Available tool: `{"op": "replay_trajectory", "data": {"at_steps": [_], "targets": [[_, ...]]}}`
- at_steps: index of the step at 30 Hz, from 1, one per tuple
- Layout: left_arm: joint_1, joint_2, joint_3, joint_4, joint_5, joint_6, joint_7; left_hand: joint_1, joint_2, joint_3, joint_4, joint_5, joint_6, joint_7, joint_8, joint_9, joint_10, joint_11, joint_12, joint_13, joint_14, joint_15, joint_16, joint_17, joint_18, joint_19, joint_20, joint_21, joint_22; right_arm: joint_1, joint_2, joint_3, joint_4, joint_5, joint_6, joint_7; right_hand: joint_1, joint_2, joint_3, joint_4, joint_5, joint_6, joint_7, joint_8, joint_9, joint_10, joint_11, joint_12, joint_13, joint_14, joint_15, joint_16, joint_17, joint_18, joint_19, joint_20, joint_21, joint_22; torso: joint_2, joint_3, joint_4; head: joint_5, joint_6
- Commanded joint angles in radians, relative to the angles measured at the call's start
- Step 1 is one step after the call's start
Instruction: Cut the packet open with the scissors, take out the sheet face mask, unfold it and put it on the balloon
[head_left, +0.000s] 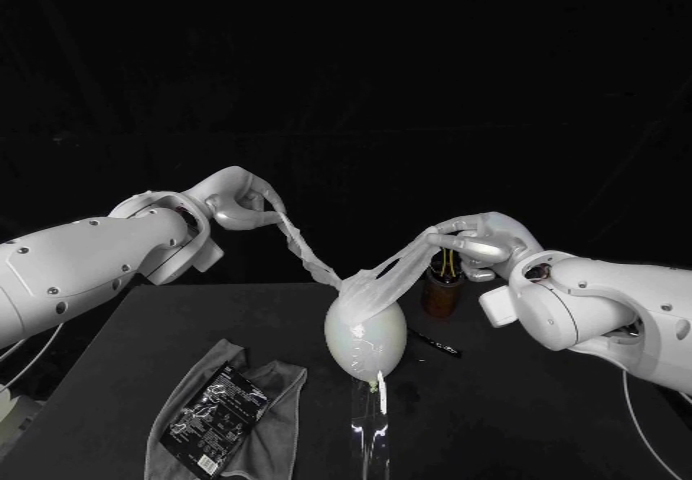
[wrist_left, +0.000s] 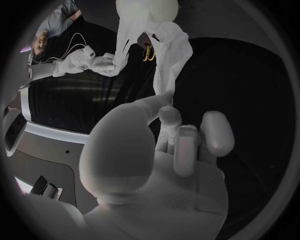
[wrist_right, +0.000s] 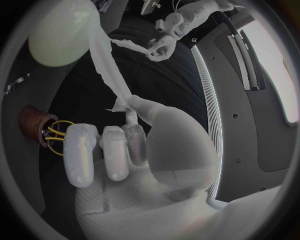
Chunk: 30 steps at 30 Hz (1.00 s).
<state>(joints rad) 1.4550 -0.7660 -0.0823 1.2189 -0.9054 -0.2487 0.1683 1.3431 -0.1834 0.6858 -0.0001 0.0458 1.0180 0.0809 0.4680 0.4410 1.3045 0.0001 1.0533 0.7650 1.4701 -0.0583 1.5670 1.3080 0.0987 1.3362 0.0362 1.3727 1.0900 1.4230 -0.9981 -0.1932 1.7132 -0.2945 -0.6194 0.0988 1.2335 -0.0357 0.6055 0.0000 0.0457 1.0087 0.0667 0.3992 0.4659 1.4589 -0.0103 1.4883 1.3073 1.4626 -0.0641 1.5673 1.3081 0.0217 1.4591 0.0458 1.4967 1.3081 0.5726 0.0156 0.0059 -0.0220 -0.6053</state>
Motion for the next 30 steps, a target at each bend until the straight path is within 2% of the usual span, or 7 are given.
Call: {"op": "replay_trajectory", "data": {"at_steps": [1, 7, 13, 22, 30], "targets": [[0.004, -0.009, 0.002, 0.008, 0.126, -0.052, -0.044, 0.003, 0.010, 0.006, -0.002, 0.003, 0.000, 0.003, 0.003, 0.028, 0.006, 0.000, 0.000, 0.002, 0.098, -0.003, 0.001, 0.253, -0.005, -0.001, 0.001, 0.001, 0.000, 0.005, -0.008, 0.001, -0.029, -0.029, 0.054, -0.005, 0.007, 0.001, 0.003, -0.003, 0.003, 0.004, -0.002, 0.024, 0.105, 0.081, 0.000, 0.004, 0.213, 0.108, -0.004, 0.003, 0.263, -0.005, 0.074, -0.003, 0.007, 0.240, 0.001, -0.0008, -0.0006, -0.007, -0.007], [0.006, -0.032, 0.003, 0.030, 0.209, -0.065, -0.055, 0.003, 0.010, 0.007, -0.002, 0.003, 0.000, 0.003, 0.003, 0.028, 0.005, 0.000, 0.000, 0.001, 0.098, -0.003, 0.000, 0.252, -0.005, -0.001, 0.001, 0.001, 0.000, 0.012, -0.015, 0.002, -0.091, -0.023, 0.055, 0.000, 0.007, 0.001, 0.003, -0.003, 0.003, 0.004, -0.002, 0.024, 0.105, 0.081, 0.000, 0.004, 0.213, 0.108, -0.004, 0.003, 0.263, -0.005, 0.074, -0.003, 0.007, 0.240, 0.000, -0.0014, 0.0032, -0.022, -0.010], [0.007, -0.039, 0.004, 0.040, 0.275, -0.069, -0.055, 0.003, 0.010, 0.007, -0.002, 0.003, 0.000, 0.003, 0.003, 0.028, 0.006, 0.000, 0.000, 0.001, 0.097, -0.003, 0.000, 0.250, -0.004, -0.002, 0.001, 0.001, -0.001, 0.014, -0.008, 0.002, -0.129, -0.021, 0.057, 0.005, 0.007, 0.001, 0.003, -0.004, 0.003, 0.004, -0.001, 0.024, 0.105, 0.080, 0.000, 0.003, 0.212, 0.108, -0.004, 0.003, 0.263, -0.005, 0.073, -0.003, 0.005, 0.240, 0.000, -0.0020, 0.0032, -0.033, -0.003], [0.007, -0.031, 0.004, 0.041, 0.312, -0.066, -0.049, 0.003, 0.010, 0.008, -0.002, 0.003, 0.000, 0.003, 0.003, 0.028, 0.006, 0.000, 0.001, 0.002, 0.097, -0.003, 0.000, 0.250, -0.004, -0.002, 0.001, 0.000, -0.002, 0.016, 0.011, 0.004, -0.152, -0.021, 0.059, 0.011, 0.007, 0.001, 0.003, -0.004, 0.003, 0.004, -0.001, 0.024, 0.105, 0.080, 0.000, 0.003, 0.212, 0.108, -0.004, 0.003, 0.263, -0.005, 0.073, -0.003, 0.005, 0.240, 0.000, -0.0020, 0.0025, -0.034, 0.007], [0.007, -0.018, 0.004, 0.039, 0.326, -0.060, -0.044, 0.003, 0.010, 0.008, -0.003, 0.003, -0.001, 0.003, 0.004, 0.028, 0.005, 0.000, -0.001, 0.000, 0.097, -0.003, -0.001, 0.250, -0.004, -0.002, 0.000, 0.001, -0.002, 0.032, 0.031, 0.006, -0.161, -0.020, 0.059, 0.013, 0.007, 0.001, 0.003, -0.004, 0.003, 0.004, -0.001, 0.024, 0.105, 0.080, 0.000, 0.003, 0.212, 0.108, -0.004, 0.003, 0.263, -0.005, 0.073, -0.003, 0.005, 0.240, -0.001, -0.0018, 0.0034, -0.034, 0.014]]}}
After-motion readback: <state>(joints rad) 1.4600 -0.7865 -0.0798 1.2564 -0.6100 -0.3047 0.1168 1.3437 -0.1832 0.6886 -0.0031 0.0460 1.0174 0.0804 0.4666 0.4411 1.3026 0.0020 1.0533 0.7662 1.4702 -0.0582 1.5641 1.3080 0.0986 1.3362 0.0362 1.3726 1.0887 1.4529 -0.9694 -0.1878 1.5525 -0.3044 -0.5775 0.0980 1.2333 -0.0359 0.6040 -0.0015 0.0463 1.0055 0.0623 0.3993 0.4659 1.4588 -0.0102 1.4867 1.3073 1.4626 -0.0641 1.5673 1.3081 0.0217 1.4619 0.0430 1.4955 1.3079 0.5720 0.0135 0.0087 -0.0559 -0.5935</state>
